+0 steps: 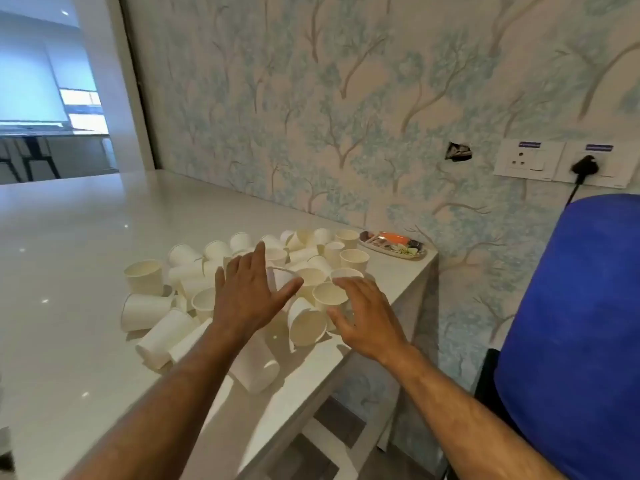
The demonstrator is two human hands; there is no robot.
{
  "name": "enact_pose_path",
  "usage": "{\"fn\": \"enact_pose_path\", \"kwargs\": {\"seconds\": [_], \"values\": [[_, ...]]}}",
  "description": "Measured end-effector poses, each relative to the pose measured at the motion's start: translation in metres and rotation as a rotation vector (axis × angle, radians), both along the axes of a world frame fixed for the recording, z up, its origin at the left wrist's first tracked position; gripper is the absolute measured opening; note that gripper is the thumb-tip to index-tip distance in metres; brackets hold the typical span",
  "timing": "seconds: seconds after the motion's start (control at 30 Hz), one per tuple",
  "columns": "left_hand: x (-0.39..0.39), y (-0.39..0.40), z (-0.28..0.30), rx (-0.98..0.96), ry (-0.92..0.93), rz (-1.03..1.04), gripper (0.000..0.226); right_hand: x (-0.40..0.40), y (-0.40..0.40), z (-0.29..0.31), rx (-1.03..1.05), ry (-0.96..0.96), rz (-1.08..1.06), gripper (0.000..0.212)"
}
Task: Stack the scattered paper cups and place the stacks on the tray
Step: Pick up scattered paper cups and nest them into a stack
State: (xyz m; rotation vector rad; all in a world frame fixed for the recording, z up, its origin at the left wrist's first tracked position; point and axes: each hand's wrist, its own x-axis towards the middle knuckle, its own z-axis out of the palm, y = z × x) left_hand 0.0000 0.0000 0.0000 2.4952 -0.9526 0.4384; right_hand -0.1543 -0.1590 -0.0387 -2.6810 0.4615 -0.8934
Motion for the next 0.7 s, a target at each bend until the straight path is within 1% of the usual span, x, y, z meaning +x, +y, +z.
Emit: {"fn": "enact_pose_path", "kwargs": {"seconds": [0.1, 0.37, 0.5, 0.7], "values": [[0.003, -0.001, -0.004, 0.016, 0.018, 0.063, 0.099, 0.001, -0.006, -0.002, -0.078, 0.004, 0.065, 0.043], [0.017, -0.015, -0.014, 0.045, -0.02, 0.113, 0.099, 0.01, -0.027, -0.009, -0.196, 0.029, 0.135, 0.043], [0.024, -0.026, -0.014, 0.042, -0.05, 0.143, 0.102, 0.011, -0.036, -0.011, -0.176, 0.041, 0.212, 0.04], [0.026, -0.035, -0.02, 0.056, 0.0, 0.142, 0.099, 0.009, -0.047, -0.018, -0.109, -0.007, 0.273, 0.037]]}}
